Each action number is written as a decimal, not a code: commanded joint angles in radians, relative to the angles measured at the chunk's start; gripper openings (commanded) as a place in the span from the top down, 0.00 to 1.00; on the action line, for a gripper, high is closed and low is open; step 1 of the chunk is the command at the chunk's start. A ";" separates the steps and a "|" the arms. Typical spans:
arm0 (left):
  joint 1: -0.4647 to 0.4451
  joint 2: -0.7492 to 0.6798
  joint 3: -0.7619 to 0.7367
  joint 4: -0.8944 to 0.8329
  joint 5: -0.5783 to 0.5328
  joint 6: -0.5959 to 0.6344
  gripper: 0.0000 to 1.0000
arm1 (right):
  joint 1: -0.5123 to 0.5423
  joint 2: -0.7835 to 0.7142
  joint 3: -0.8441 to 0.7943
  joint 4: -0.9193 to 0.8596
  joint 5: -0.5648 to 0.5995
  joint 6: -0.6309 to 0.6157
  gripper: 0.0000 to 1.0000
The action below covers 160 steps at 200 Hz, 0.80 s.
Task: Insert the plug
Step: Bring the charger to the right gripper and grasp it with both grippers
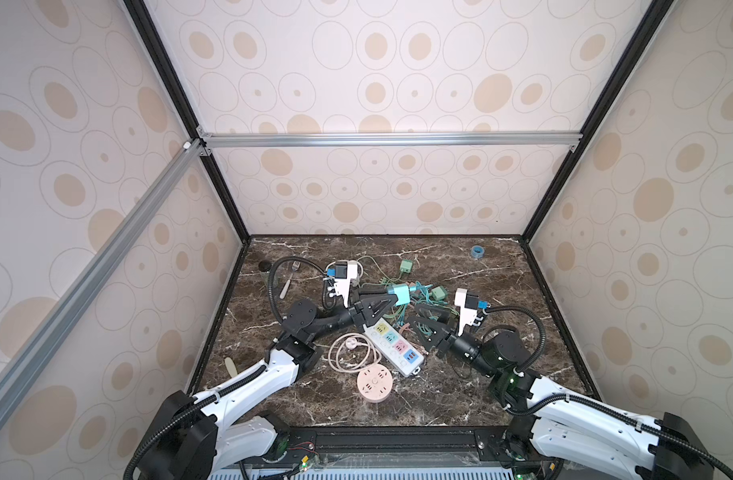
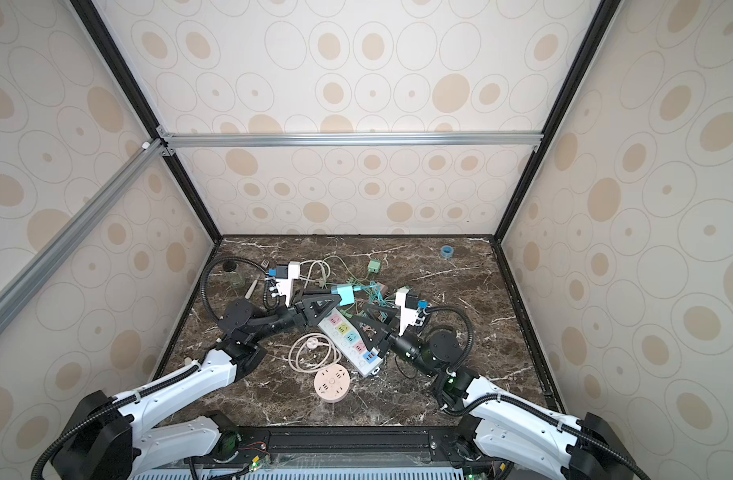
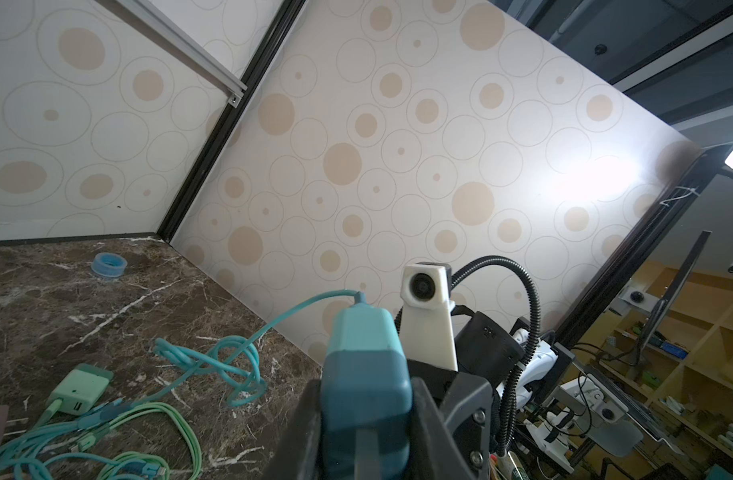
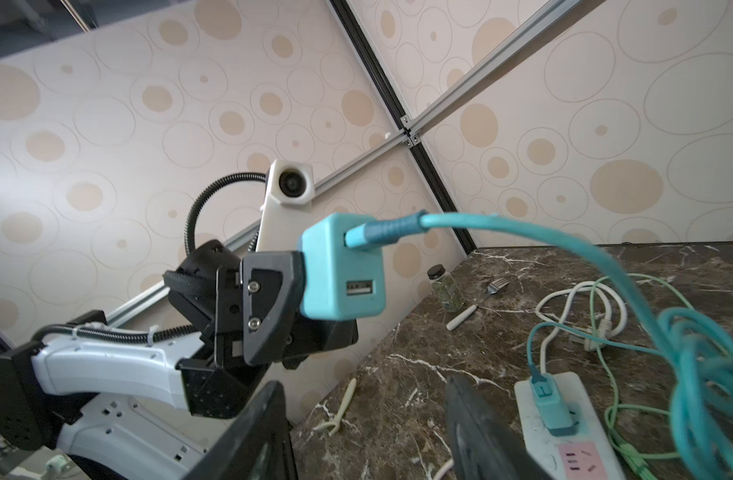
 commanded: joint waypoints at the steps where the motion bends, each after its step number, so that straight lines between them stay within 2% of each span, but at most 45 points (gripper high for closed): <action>1: -0.015 -0.021 0.006 0.125 0.028 -0.026 1.00 | -0.028 0.029 -0.001 0.185 -0.078 0.091 0.35; 45: -0.023 0.002 -0.007 0.249 0.069 -0.077 1.00 | -0.034 0.120 0.071 0.252 -0.192 0.118 0.32; 86: -0.026 0.011 -0.021 0.313 0.089 -0.101 1.00 | -0.037 0.181 0.107 0.344 -0.232 0.146 0.37; 160: -0.028 0.005 -0.034 0.341 0.100 -0.099 1.00 | -0.037 0.189 0.153 0.340 -0.262 0.140 0.44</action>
